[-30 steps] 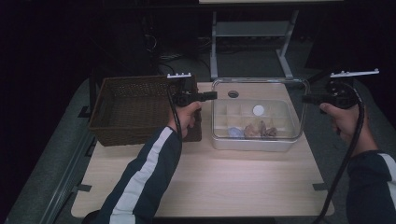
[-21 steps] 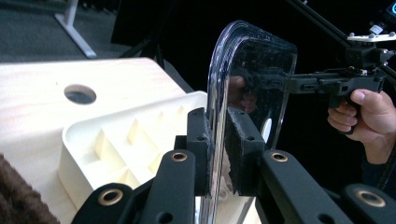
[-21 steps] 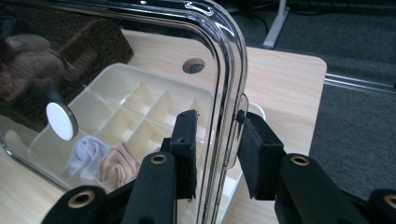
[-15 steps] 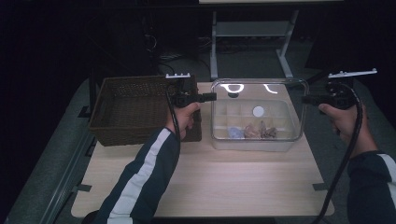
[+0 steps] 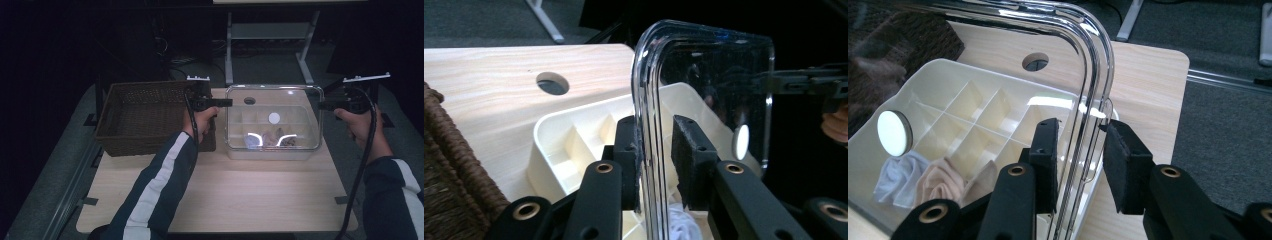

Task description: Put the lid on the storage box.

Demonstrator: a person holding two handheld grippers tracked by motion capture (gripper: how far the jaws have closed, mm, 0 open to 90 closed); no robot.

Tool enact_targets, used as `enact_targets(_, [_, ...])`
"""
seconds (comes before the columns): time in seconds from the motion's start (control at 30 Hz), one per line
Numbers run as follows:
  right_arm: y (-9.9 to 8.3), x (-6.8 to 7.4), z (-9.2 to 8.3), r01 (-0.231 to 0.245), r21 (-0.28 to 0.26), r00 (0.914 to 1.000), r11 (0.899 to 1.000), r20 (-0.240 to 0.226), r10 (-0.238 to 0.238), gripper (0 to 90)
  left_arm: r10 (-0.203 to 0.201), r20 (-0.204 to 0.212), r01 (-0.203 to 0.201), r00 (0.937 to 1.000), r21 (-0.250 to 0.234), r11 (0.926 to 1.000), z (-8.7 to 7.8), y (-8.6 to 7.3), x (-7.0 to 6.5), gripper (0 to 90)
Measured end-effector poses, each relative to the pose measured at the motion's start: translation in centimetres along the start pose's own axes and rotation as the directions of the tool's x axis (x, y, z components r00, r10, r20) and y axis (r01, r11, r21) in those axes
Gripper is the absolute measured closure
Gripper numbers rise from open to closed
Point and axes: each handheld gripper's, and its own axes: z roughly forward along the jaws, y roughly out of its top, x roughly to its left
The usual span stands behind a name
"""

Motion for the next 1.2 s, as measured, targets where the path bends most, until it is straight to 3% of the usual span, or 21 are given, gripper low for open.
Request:
enact_targets(0.2, [0.0, -0.5, 1.4, -0.008, 0.015, 0.9999, 1.000, 0.014, 0.008, 66.5, -0.005, -0.068, 0.008, 0.9977, 0.036, 0.9993, 1.3, 0.1, 0.3, 67.5])
enact_targets(0.3, [-0.1, -1.0, 2.2, -0.029, 0.018, 0.9996, 0.999, -0.004, 0.029, 65.6, -0.005, -0.092, 0.011, 0.9958, 0.064, 0.9979, 1.9, 0.2, 0.4, 64.6])
enact_targets(0.47, [-0.4, -1.7, 3.2, -0.066, 0.016, 0.9971, 0.998, -0.039, 0.066, 63.9, -0.015, -0.113, 0.027, 0.9935, 0.106, 0.9940, 2.7, 0.4, 0.9, 62.0])
enact_targets(0.63, [-0.6, -2.2, 4.1, -0.068, 0.013, 0.9964, 0.998, -0.049, 0.069, 61.8, -0.012, -0.133, 0.031, 0.9910, 0.142, 0.9894, 3.5, 0.4, 1.2, 57.9])
enact_targets(0.83, [-1.1, -2.9, 5.2, -0.120, 0.011, 0.9895, 0.993, -0.080, 0.121, 60.1, 0.016, -0.184, 0.023, 0.9828, 0.210, 0.9773, 4.5, 0.7, 0.9, 51.8])
enact_targets(0.9, [-1.2, -2.9, 5.5, -0.134, 0.014, 0.9873, 0.991, -0.083, 0.135, 59.6, 0.036, -0.193, 0.013, 0.9806, 0.247, 0.9689, 4.8, 0.9, 0.9, 49.3])
enact_targets(1.2, [-1.6, -3.4, 6.7, -0.162, 0.014, 0.9818, 0.987, -0.099, 0.162, 56.3, 0.072, -0.230, -0.001, 0.9705, 0.295, 0.9555, 5.7, 0.9, 0.9, 44.0])
